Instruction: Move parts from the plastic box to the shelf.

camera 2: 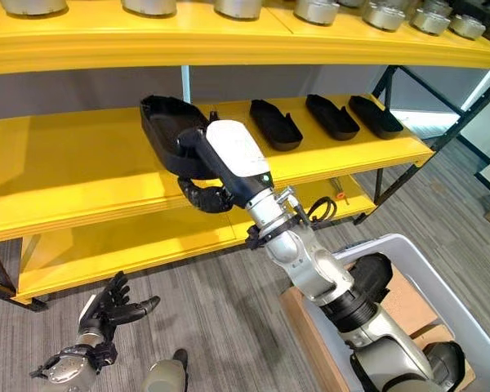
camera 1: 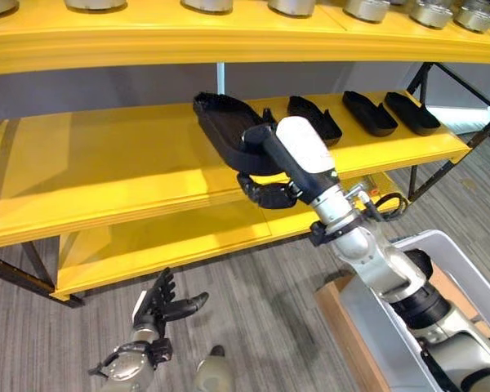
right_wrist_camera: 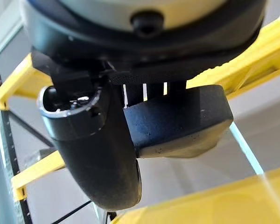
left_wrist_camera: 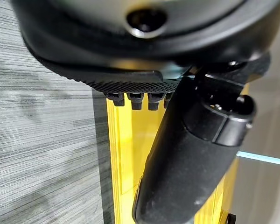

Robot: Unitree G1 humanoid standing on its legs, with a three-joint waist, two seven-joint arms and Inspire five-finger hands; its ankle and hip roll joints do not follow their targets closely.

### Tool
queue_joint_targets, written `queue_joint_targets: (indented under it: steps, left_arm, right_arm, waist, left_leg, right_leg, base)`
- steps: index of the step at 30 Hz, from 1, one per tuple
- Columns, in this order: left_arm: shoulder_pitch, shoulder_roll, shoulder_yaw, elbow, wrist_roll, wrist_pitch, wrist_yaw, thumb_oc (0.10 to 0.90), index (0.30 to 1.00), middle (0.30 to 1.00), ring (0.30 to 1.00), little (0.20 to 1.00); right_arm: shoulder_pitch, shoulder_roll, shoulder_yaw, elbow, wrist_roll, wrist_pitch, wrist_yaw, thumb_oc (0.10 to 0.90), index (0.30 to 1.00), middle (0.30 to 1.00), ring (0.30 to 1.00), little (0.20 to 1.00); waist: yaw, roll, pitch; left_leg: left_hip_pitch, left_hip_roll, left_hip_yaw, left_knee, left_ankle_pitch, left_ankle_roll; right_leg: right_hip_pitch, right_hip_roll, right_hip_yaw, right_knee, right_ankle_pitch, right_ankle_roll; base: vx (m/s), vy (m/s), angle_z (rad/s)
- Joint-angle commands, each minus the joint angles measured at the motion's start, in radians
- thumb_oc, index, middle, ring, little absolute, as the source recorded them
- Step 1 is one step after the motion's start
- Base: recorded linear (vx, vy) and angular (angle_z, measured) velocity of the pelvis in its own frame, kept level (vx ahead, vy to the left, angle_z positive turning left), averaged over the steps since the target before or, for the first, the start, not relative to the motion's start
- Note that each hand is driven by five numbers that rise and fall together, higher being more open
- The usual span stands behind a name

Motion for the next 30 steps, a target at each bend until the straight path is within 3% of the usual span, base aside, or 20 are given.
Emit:
queue_joint_targets:
  steps: [1, 4, 5, 6, 8, 9, 10, 13, 15, 17, 23, 30]
  left_arm:
    - [-0.038, -0.003, -0.018, -0.128, 0.009, -0.101, -0.004, 0.900, 1.000, 1.000, 1.000, 1.000]
    - [-0.046, 0.006, -0.013, -0.124, 0.010, -0.110, 0.004, 0.900, 1.000, 1.000, 1.000, 1.000]
    - [-0.056, 0.012, -0.019, -0.120, 0.008, -0.110, 0.009, 0.900, 1.000, 1.000, 1.000, 1.000]
    - [-0.067, 0.015, -0.026, -0.115, 0.004, -0.112, 0.013, 0.900, 1.000, 1.000, 1.000, 1.000]
    - [-0.087, 0.021, -0.038, -0.103, 0.009, -0.108, 0.012, 0.900, 1.000, 1.000, 1.000, 1.000]
    - [-0.096, 0.020, -0.047, -0.101, 0.023, -0.103, 0.005, 0.900, 1.000, 1.000, 1.000, 1.000]
    - [-0.096, 0.019, -0.047, -0.101, 0.023, -0.103, 0.005, 0.900, 1.000, 1.000, 1.000, 1.000]
    - [-0.124, 0.021, -0.069, -0.077, 0.035, -0.099, 0.001, 0.900, 1.000, 1.000, 1.000, 1.000]
    - [-0.138, 0.017, -0.078, -0.073, 0.038, -0.101, -0.001, 0.900, 1.000, 1.000, 1.000, 1.000]
    - [-0.143, 0.009, -0.085, -0.079, 0.041, -0.103, -0.003, 0.900, 1.000, 1.000, 1.000, 1.000]
    - [-0.123, -0.013, -0.084, -0.080, 0.039, -0.105, -0.012, 0.900, 1.000, 1.000, 1.000, 1.000]
    - [-0.081, -0.022, -0.083, -0.080, 0.030, -0.090, -0.033, 0.900, 1.000, 1.000, 1.000, 1.000]
  right_arm:
    - [-0.207, -0.079, -0.020, -0.033, -0.027, -0.045, -0.059, 0.400, 0.300, 0.300, 0.300, 0.300]
    - [-0.228, -0.085, 0.004, 0.002, -0.038, -0.038, -0.053, 0.400, 0.300, 0.300, 0.300, 0.300]
    - [-0.222, -0.090, 0.001, 0.006, -0.038, -0.036, -0.052, 0.400, 0.300, 0.300, 0.300, 0.300]
    - [-0.214, -0.100, -0.004, 0.006, -0.036, -0.035, -0.051, 0.400, 0.300, 0.300, 0.300, 0.300]
    - [-0.189, -0.116, -0.019, 0.005, -0.030, -0.033, -0.047, 0.400, 0.300, 0.300, 0.300, 0.300]
    - [-0.172, -0.117, -0.033, -0.002, -0.020, -0.039, -0.046, 0.400, 0.300, 0.300, 0.300, 0.300]
    - [-0.171, -0.118, -0.033, -0.003, -0.020, -0.039, -0.046, 0.400, 0.300, 0.300, 0.300, 0.300]
    - [-0.152, -0.133, -0.047, -0.005, -0.009, -0.042, -0.044, 0.400, 0.300, 0.300, 0.300, 0.300]
    - [-0.155, -0.147, -0.049, -0.013, -0.009, -0.044, -0.046, 0.400, 0.300, 0.300, 0.300, 0.300]
    - [-0.143, -0.145, -0.059, -0.017, -0.011, -0.045, -0.052, 0.400, 0.300, 0.300, 0.300, 0.300]
    - [-0.096, -0.138, -0.087, -0.028, 0.005, -0.057, -0.045, 0.400, 0.300, 0.300, 0.300, 0.300]
    - [-0.064, -0.136, -0.098, -0.033, 0.043, -0.067, -0.034, 0.400, 0.300, 0.300, 0.300, 0.300]
  waist:
    - [0.044, 0.067, -0.070]
    - [0.058, 0.073, -0.074]
    - [0.045, 0.074, -0.073]
    - [0.031, 0.077, -0.067]
    - [0.007, 0.093, -0.059]
    - [-0.014, 0.114, -0.044]
    - [-0.015, 0.115, -0.044]
    - [-0.082, 0.147, -0.005]
    - [-0.124, 0.153, 0.022]
    - [-0.159, 0.140, 0.040]
    - [-0.177, 0.111, 0.023]
    - [-0.186, 0.117, -0.009]
  left_leg:
    - [0.031, -0.032, -0.072, -0.069, -0.021, 0.043]
    - [0.012, -0.067, -0.099, -0.068, -0.028, 0.061]
    - [0.012, -0.079, -0.116, -0.076, -0.026, 0.067]
    - [0.005, -0.097, -0.125, -0.087, 0.004, 0.079]
    - [0.017, -0.111, -0.154, -0.094, 0.008, 0.085]
    - [0.038, -0.113, -0.179, -0.101, 0.009, 0.090]
    - [0.037, -0.112, -0.180, -0.100, 0.008, 0.089]
    - [0.057, -0.112, -0.247, -0.103, 0.016, 0.081]
    - [0.081, -0.116, -0.283, -0.099, 0.001, 0.068]
    - [0.108, -0.124, -0.317, -0.089, -0.026, 0.053]
    - [0.132, -0.119, -0.339, -0.083, -0.048, 0.031]
    - [0.169, -0.032, -0.371, -0.137, -0.031, -0.004]
  right_leg:
    - [0.092, 0.011, -0.021, 0.119, -0.088, 0.144]
    - [0.084, 0.003, 0.029, 0.121, -0.041, 0.145]
    - [0.065, 0.021, 0.098, 0.132, -0.041, 0.139]
    - [0.032, 0.044, 0.162, 0.148, -0.051, 0.107]
    - [-0.013, 0.089, 0.241, 0.203, -0.098, 0.081]
    - [-0.063, 0.124, 0.259, 0.246, -0.163, 0.051]
    - [-0.065, 0.125, 0.259, 0.250, -0.166, 0.049]
    - [-0.199, 0.184, 0.394, 0.265, -0.226, 0.024]
    - [-0.256, 0.195, 0.491, 0.199, -0.205, 0.035]
    - [-0.286, 0.195, 0.580, 0.094, -0.150, 0.064]
    - [-0.227, 0.197, 0.570, 0.040, -0.119, 0.079]
    - [-0.178, 0.255, 0.526, 0.042, -0.199, 0.048]
  base:
    - [0.07, 0.177, 0.10]
    - [0.09, 0.173, 0.38]
    - [0.04, 0.138, 0.51]
    - [0.05, 0.160, 0.61]
    - [0.10, 0.174, 1.00]
    - [0.11, 0.110, 0.83]
    - [0.07, 0.059, 0.47]
    - [0.07, -0.021, 0.42]
    - [0.11, -0.094, 0.62]
    - [0.16, -0.175, 0.40]
    - [0.10, -0.167, 0.51]
    - [0.09, -0.188, 0.03]
